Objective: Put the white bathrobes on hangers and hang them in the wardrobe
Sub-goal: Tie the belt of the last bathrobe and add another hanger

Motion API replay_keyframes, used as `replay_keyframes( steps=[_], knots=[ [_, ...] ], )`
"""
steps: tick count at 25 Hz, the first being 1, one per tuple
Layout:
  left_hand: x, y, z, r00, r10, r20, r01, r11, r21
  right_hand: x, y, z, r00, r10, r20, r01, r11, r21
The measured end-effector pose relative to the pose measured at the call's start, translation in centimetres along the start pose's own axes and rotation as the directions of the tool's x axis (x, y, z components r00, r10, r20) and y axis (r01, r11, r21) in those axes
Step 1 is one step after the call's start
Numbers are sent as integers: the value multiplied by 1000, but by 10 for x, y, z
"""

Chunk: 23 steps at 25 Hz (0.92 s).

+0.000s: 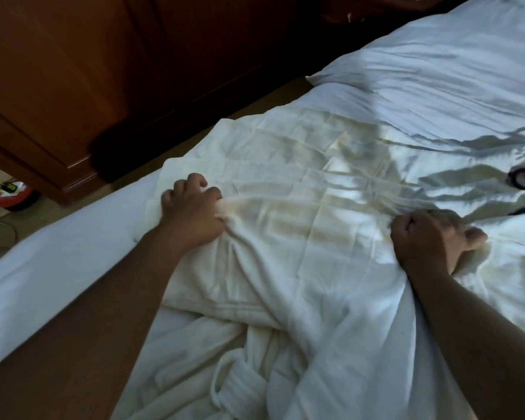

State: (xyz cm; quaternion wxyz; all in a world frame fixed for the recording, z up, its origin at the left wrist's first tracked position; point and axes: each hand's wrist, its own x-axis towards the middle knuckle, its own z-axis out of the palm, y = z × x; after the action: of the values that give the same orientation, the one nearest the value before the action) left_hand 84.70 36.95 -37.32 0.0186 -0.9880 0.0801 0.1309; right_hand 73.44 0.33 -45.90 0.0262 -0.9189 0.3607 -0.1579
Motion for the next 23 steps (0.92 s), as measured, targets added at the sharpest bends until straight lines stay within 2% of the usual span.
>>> replay_keyframes(
  steps=[2,3,5,6,7,8,9,10,12,14,17,19,20,21,22,23],
  knots=[
    [5,-15,-10,997,-61,-47,60,998,-6,3,1,0,1000,5,3,-5,1000,6],
    [4,-24,-12,987,-109,-122,104,993,-47,2,1,-2,1000,2,9,-3,1000,13],
    [-4,-40,-15,906,-244,-346,197,966,-165,0,0,-4,1000,-8,-6,8,1000,18],
    [-14,-41,-15,843,-327,-427,231,937,-262,-1,-1,-5,1000,-11,-14,11,1000,15],
    [-27,-37,-9,807,-388,-445,235,902,-362,-2,-2,-7,1000,-16,-17,17,1000,17],
    [-46,-28,3,818,-402,-413,222,881,-419,-3,-2,-7,1000,-14,-16,15,1000,17],
    [-66,-17,22,862,-363,-354,209,891,-403,-2,-2,-8,1000,-9,-18,10,1000,13],
    [-87,-4,45,914,-304,-268,201,914,-351,-2,-2,-8,1000,-7,-24,7,1000,10],
    [-115,12,96,965,-222,-140,178,946,-269,-3,-1,-8,999,-10,-33,10,1000,11],
    [-110,13,126,966,-220,-138,176,946,-272,-2,-4,-8,1000,-13,-21,13,1000,-17],
    [-98,12,133,968,-231,-100,200,948,-249,0,-6,-10,998,8,57,-3,996,-87],
    [-94,10,137,972,-236,-17,226,946,-235,5,-4,-14,984,57,168,-41,995,-95],
    [-92,9,137,971,-239,25,238,942,-238,6,-3,-19,969,69,236,-68,998,-12],
    [-89,8,133,969,-240,67,249,939,-237,2,1,-30,944,83,320,-141,977,163],
    [-88,8,125,969,-221,107,240,944,-226,-7,8,-46,916,73,395,-239,889,390],
    [-89,6,116,962,-207,177,242,948,-207,-23,17,-70,889,62,454,-338,757,559]
  ],
)
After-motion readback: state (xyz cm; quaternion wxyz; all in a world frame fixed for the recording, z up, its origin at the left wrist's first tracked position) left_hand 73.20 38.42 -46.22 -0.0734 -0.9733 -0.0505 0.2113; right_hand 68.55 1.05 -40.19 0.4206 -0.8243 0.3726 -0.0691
